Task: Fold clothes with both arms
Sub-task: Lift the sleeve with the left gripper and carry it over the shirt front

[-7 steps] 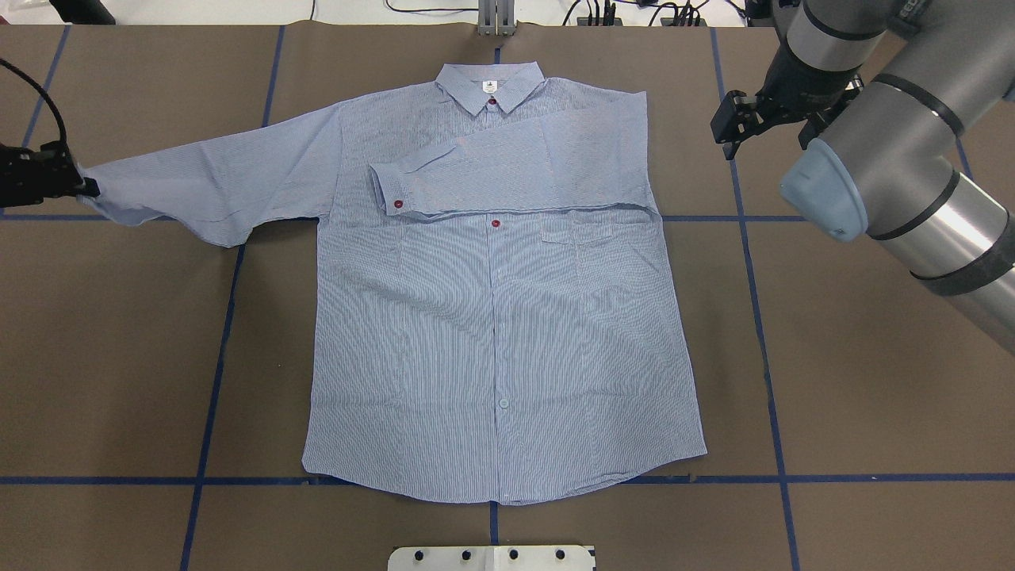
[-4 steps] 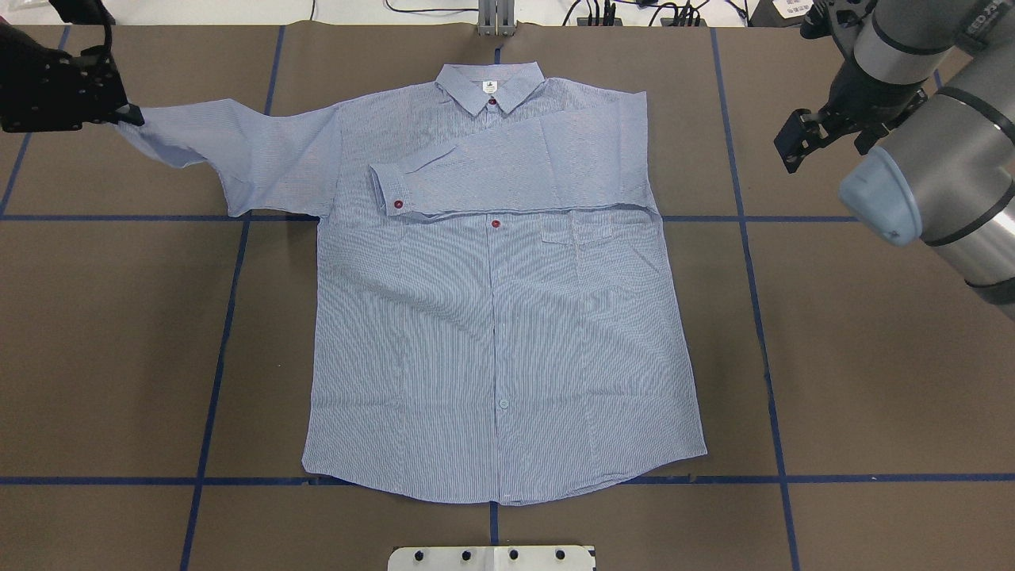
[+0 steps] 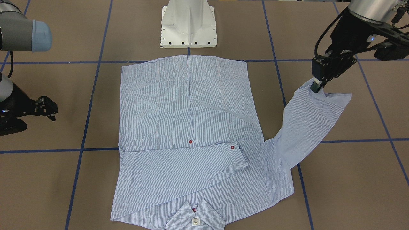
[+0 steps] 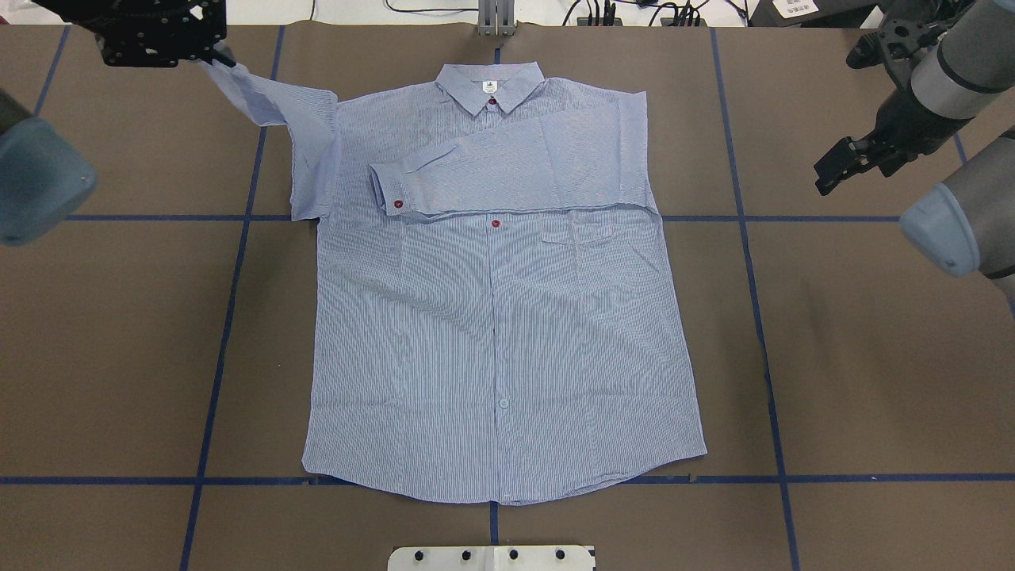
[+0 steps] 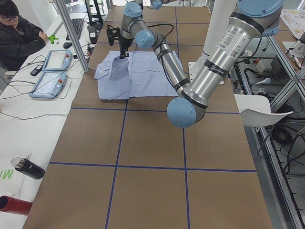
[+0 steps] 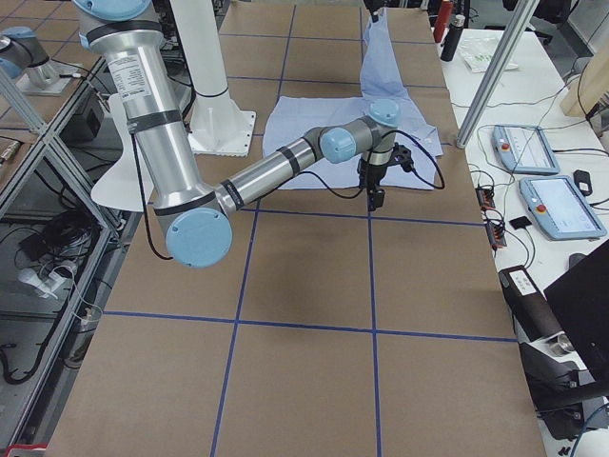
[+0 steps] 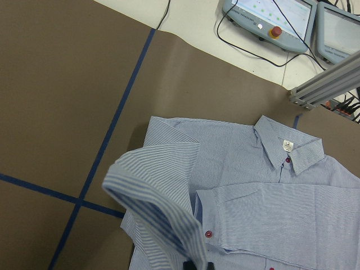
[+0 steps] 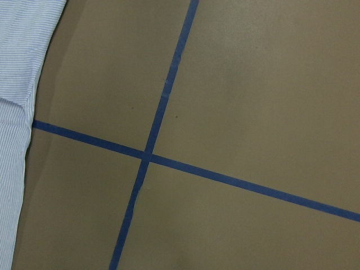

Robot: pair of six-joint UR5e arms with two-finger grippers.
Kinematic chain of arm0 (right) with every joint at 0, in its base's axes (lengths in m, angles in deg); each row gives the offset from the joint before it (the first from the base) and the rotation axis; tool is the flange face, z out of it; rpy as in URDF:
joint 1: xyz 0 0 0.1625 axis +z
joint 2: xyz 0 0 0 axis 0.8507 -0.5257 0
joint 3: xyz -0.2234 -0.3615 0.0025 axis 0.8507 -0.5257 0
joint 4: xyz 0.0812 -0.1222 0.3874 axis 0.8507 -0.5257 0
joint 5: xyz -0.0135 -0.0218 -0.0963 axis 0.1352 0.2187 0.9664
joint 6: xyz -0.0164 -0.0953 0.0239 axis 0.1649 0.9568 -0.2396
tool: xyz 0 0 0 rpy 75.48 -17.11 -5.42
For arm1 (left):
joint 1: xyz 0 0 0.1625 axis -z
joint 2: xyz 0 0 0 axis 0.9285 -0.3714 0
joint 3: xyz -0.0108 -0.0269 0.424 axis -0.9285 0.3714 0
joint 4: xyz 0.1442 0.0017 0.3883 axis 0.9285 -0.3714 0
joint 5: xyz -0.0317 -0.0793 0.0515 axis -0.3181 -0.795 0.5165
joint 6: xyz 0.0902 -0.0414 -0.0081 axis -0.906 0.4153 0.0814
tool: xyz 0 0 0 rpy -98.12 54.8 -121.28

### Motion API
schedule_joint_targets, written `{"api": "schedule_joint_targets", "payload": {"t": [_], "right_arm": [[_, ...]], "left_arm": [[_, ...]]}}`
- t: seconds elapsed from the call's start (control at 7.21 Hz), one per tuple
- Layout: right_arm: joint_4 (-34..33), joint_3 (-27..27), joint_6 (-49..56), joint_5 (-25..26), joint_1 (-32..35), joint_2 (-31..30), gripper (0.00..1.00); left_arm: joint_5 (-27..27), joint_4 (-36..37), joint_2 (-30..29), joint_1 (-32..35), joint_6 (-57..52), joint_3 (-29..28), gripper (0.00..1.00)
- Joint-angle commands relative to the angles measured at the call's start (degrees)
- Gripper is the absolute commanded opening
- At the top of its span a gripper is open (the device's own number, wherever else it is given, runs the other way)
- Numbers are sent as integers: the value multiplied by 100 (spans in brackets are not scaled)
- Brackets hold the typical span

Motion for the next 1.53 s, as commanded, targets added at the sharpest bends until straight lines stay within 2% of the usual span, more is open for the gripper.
{"api": "schedule_joint_targets", "payload": {"t": [0.0,0.55,1.39], "right_arm": [[87,-16,-4,-38,15,-68,100],[87,-16,-40,-29,32,-86,100],[87,-78,-57,-29,32,-86,100]], "left_arm": [[-10,-81,-652,-185,530,-517,0],[7,-1511,-908,-466,1874,-1369,0],[43,-1532,-1005,-879,1806,-1336,0]]}}
